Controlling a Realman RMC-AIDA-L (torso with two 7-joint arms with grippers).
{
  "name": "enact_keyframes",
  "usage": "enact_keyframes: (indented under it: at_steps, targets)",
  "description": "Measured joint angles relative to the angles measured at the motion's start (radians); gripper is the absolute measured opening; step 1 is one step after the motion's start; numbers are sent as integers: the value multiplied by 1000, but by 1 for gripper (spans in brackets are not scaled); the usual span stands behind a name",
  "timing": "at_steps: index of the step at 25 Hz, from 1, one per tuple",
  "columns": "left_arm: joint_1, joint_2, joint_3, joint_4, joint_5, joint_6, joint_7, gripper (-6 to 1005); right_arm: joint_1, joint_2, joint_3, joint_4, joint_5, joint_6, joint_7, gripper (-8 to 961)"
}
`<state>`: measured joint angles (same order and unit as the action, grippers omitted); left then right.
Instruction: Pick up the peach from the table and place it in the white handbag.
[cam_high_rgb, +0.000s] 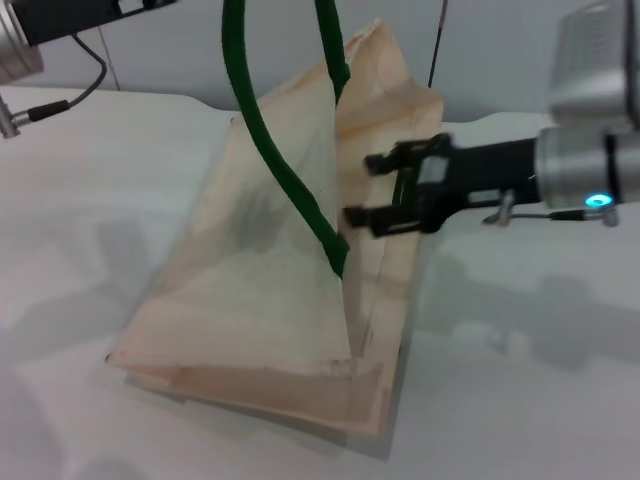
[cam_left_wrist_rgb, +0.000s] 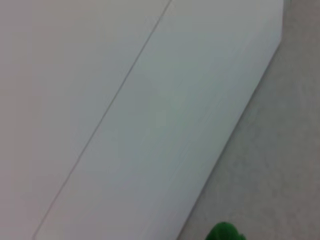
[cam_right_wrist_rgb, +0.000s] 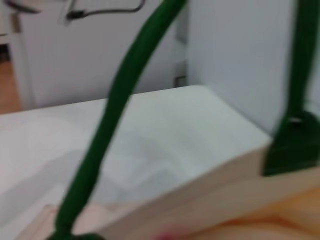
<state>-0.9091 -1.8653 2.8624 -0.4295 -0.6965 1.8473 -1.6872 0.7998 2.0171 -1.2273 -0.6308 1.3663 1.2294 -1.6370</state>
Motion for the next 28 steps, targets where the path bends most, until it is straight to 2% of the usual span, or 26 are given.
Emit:
enact_keyframes:
  at_steps: [6, 12, 17, 20, 23, 25, 28]
  targets:
    - [19, -3, 0, 0, 2, -49, 0, 138, -87, -12, 115, -77, -41, -9, 32, 799]
    - [43, -10, -1, 0, -7, -85, 6, 140, -136, -7, 274, -110, -132, -9, 47, 798]
    - [62, -13, -4, 3, -20, -128, 8, 369, -170, -2, 372, -128, -143, -12, 45, 798]
    - [78, -23, -4, 3, -51, -135, 38, 472, -178, 2, 451, -127, -138, -14, 26, 797]
    - [99, -40, -3, 3, -101, -150, 95, 576, -190, 8, 556, -99, -106, -16, -52, 797]
    - [116, -54, -4, 3, -139, -172, 147, 645, -194, 10, 574, -86, -87, -16, -78, 797]
    - [149, -77, -4, 2, -206, -205, 227, 651, -208, 11, 625, -21, 8, -17, -191, 797]
